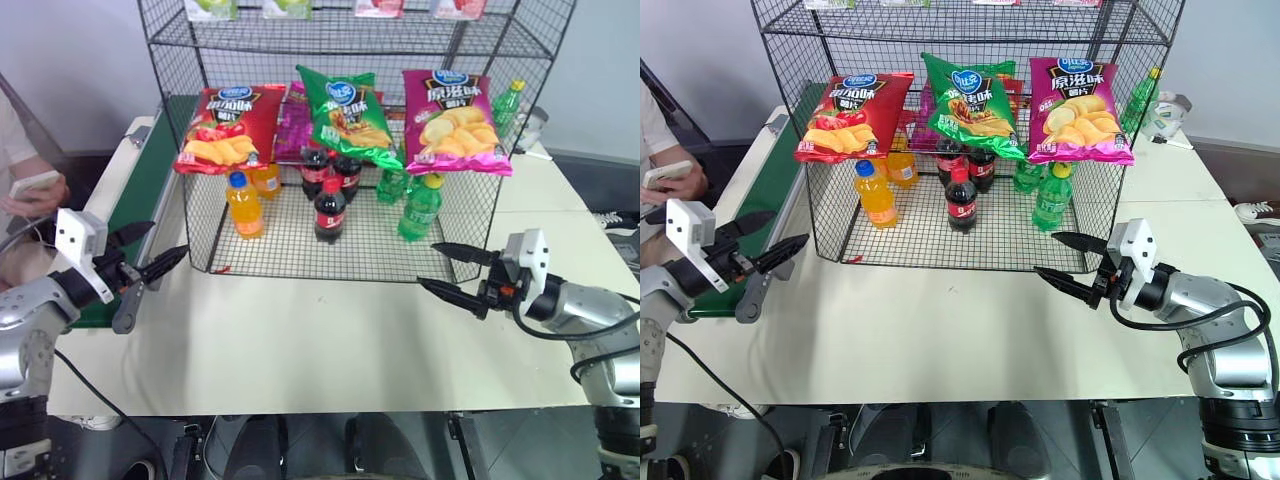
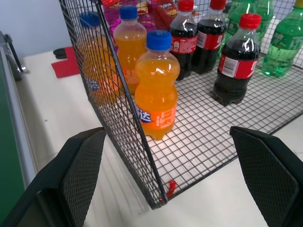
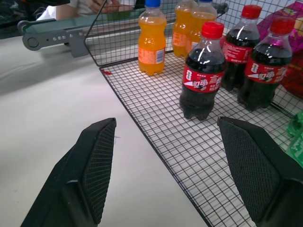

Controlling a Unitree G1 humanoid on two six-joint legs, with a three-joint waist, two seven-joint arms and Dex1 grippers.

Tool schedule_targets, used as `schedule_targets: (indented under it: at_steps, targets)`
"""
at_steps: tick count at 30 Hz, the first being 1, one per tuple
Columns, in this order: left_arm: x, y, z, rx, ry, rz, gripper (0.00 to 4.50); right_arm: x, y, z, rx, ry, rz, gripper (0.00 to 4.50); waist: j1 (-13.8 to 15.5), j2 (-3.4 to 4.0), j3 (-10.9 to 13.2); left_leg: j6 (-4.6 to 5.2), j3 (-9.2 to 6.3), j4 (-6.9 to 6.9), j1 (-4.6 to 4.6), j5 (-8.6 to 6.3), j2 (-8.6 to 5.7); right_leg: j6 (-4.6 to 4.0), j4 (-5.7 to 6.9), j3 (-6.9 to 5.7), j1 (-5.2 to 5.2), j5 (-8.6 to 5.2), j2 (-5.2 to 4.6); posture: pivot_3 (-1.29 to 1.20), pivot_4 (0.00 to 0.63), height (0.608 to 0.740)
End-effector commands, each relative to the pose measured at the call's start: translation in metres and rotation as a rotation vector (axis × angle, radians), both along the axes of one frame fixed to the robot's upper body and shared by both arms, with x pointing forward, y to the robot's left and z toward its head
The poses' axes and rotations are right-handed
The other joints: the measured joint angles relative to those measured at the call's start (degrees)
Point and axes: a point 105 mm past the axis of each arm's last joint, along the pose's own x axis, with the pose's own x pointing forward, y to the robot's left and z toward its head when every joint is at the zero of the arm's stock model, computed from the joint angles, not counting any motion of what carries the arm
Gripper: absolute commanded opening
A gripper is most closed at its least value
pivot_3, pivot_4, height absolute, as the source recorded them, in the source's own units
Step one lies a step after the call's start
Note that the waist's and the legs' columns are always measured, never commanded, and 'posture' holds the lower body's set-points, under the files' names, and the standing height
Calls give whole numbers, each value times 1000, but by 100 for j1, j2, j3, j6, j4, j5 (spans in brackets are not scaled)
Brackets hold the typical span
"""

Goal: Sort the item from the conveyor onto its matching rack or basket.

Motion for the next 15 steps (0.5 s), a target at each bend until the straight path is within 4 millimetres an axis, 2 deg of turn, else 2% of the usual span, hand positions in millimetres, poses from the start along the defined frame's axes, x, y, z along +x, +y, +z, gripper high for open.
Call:
schedule_targets:
  at_steps: [1, 7, 15]
  targets:
    - [0, 4, 11, 34, -48, 6, 4500, 1, -1, 8, -10, -42, -4, 3552, 2, 0, 0, 0, 0, 0, 0, 0, 0, 0, 0, 0, 0, 0, 0, 0, 150, 739]
    - [3, 6, 4, 70, -19, 41, 4500, 1, -1, 8, -11, -45, -6, 3552, 5, 0, 0, 0, 0, 0, 0, 0, 0, 0, 0, 0, 0, 0, 0, 0, 150, 739]
    - [3, 8, 13, 42, -54, -6, 4500, 1, -1, 5, -20, -46, -5, 3552, 4, 0, 0, 0, 0, 1, 0, 0, 0, 0, 0, -1, 1, 0, 0, 0, 150, 739]
